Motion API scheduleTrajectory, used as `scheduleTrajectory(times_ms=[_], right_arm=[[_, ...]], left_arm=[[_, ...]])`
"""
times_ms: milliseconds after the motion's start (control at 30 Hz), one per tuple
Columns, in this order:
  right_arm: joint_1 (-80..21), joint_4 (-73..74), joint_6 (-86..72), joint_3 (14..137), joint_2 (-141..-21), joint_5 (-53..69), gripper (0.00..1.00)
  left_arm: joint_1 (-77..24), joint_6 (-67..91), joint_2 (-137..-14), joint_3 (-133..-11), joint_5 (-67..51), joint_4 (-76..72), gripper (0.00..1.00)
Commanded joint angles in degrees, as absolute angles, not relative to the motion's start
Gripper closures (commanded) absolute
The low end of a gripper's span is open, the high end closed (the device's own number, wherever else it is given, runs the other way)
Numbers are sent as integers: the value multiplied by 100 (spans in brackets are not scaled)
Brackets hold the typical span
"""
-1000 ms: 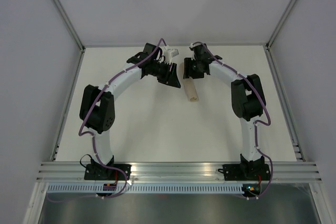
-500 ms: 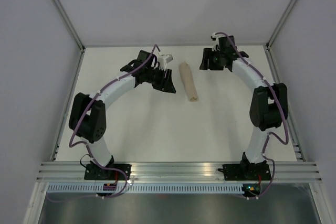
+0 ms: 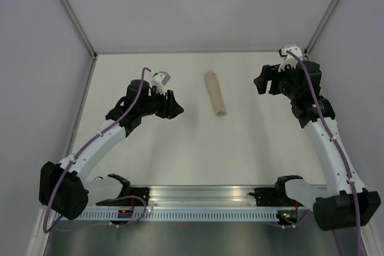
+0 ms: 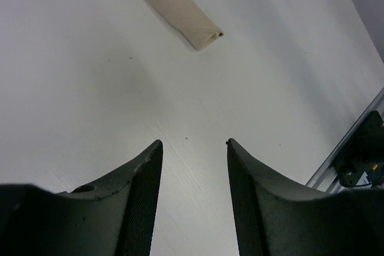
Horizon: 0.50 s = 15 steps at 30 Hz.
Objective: Fold the napkin, place the utensils inside, and roll it up
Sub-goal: Roll the napkin with the utensil
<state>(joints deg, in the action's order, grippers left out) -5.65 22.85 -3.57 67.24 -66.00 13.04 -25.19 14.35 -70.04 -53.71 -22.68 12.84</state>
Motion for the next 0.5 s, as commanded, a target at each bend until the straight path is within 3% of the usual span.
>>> scheduleTrajectory(times_ms=[0, 467], right_arm=[[-554, 2320, 139, 6162, -6083, 1091, 17], [-501, 2400, 378, 5643, -5748, 1265, 15]], left_arm=[[-2505, 1828, -6426, -4984, -1802, 914, 47], [-2505, 1775, -5766, -4623, -1802, 1055, 47]])
